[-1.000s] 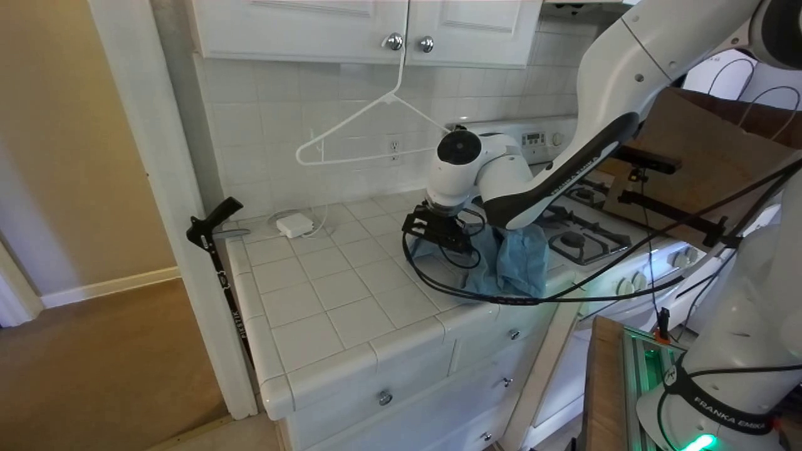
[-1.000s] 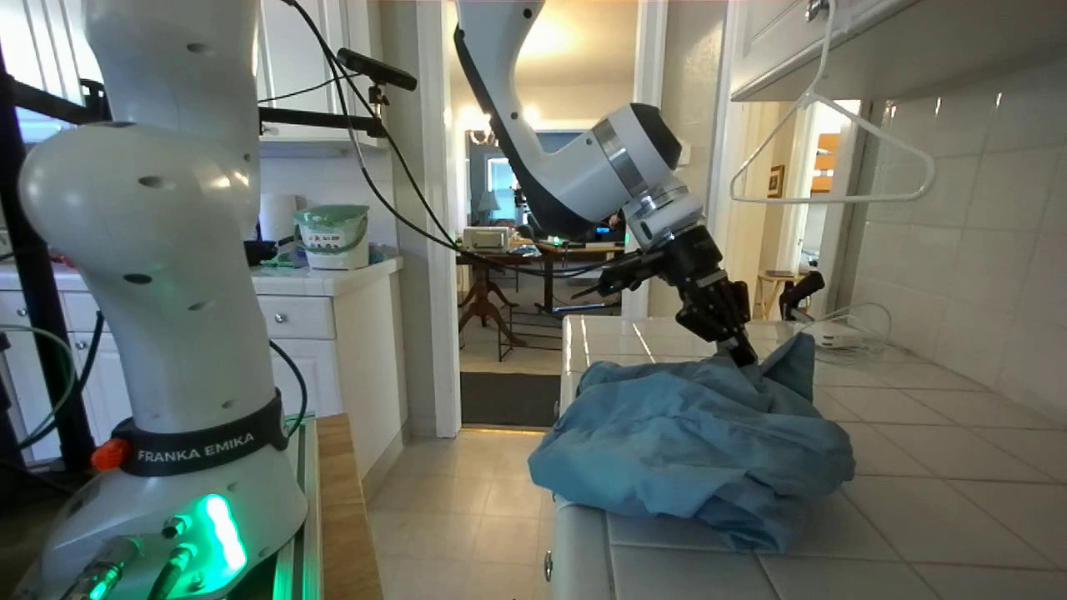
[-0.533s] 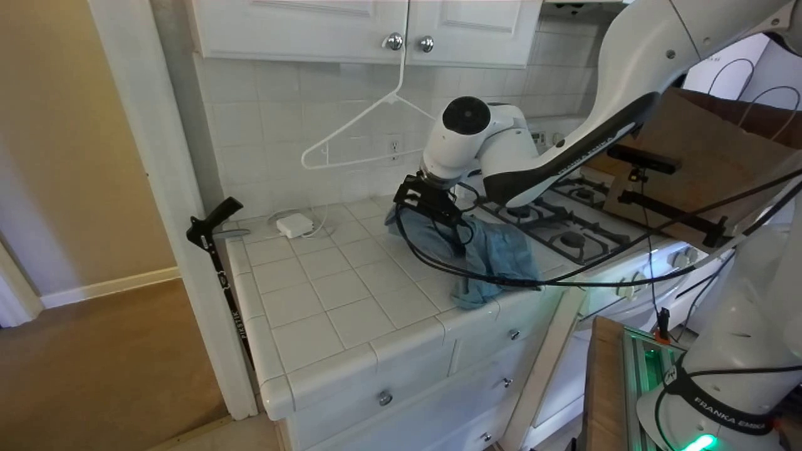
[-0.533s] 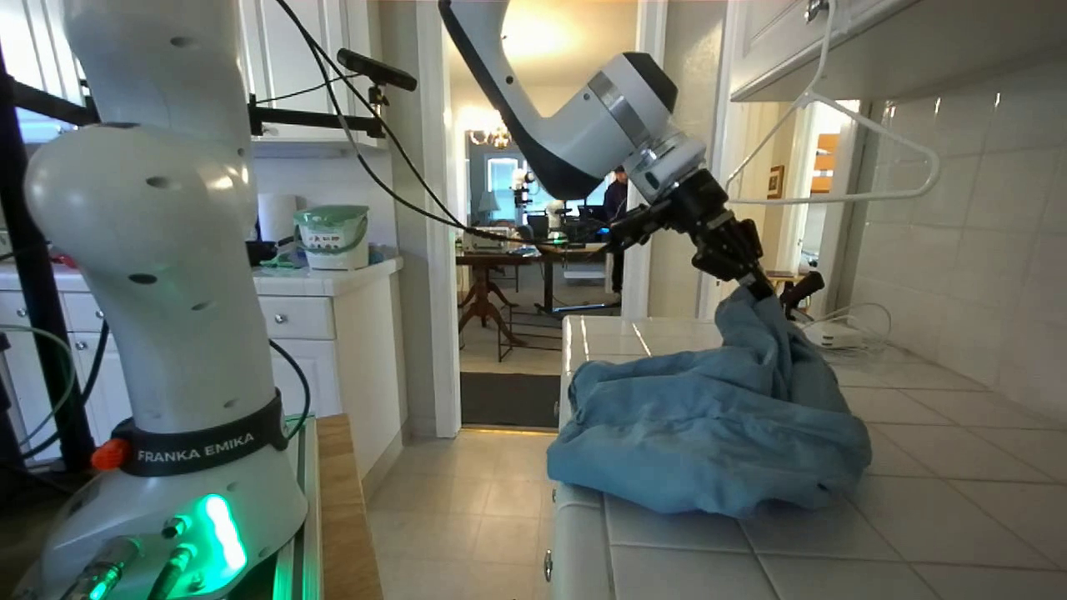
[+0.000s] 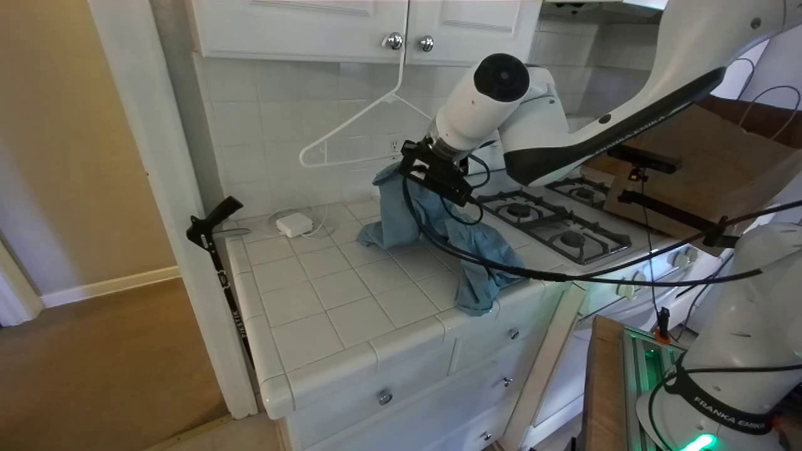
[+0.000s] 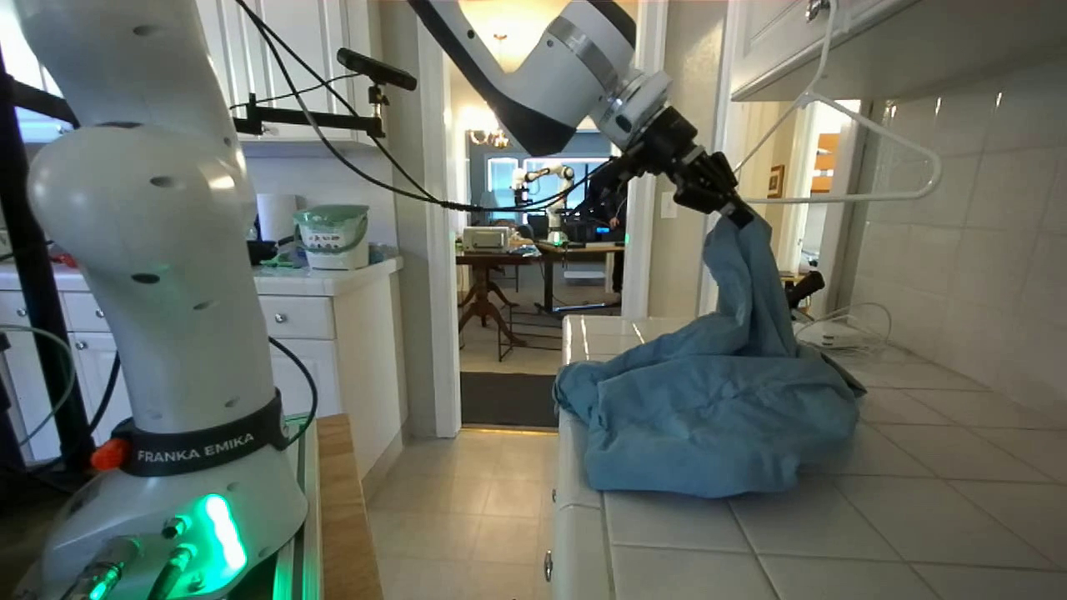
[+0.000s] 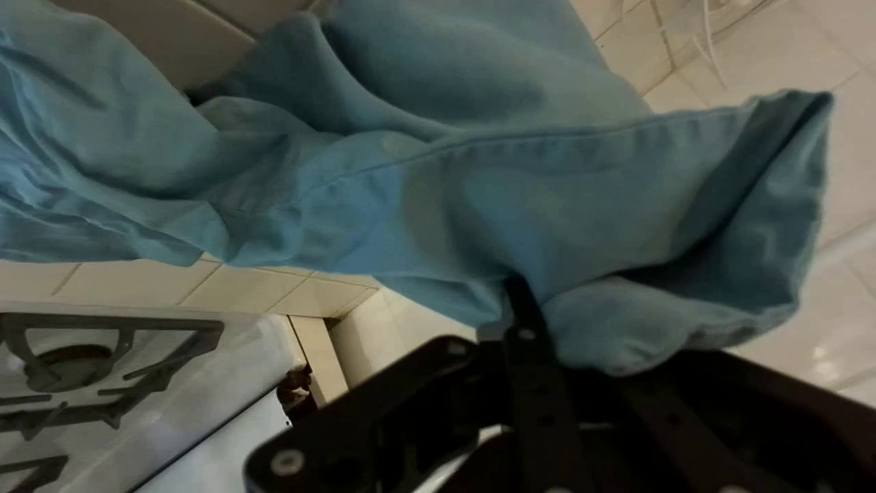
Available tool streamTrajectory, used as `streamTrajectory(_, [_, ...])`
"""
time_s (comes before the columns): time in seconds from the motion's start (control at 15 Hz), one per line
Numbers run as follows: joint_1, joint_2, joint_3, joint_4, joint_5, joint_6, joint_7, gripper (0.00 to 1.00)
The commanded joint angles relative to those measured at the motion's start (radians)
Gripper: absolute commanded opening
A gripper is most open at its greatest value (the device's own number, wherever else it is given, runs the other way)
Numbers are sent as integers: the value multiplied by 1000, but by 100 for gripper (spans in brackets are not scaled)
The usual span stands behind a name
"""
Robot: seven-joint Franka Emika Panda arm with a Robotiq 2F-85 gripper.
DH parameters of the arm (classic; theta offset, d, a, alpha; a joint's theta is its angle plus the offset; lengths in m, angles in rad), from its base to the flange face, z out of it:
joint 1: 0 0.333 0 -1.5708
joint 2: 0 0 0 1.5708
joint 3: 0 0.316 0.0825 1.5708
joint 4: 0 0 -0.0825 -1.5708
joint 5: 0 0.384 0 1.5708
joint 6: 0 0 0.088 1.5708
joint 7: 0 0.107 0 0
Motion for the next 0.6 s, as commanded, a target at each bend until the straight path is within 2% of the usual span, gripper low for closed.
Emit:
streamTrajectory(0.0, [12,-92,34,-52,-89,-10,52,1])
streamTrajectory(0.27, [10,-120,72,-14,-234,-106,129,1])
streamTrajectory(0.53, [17,-125,76,10,-336,-208,168,1])
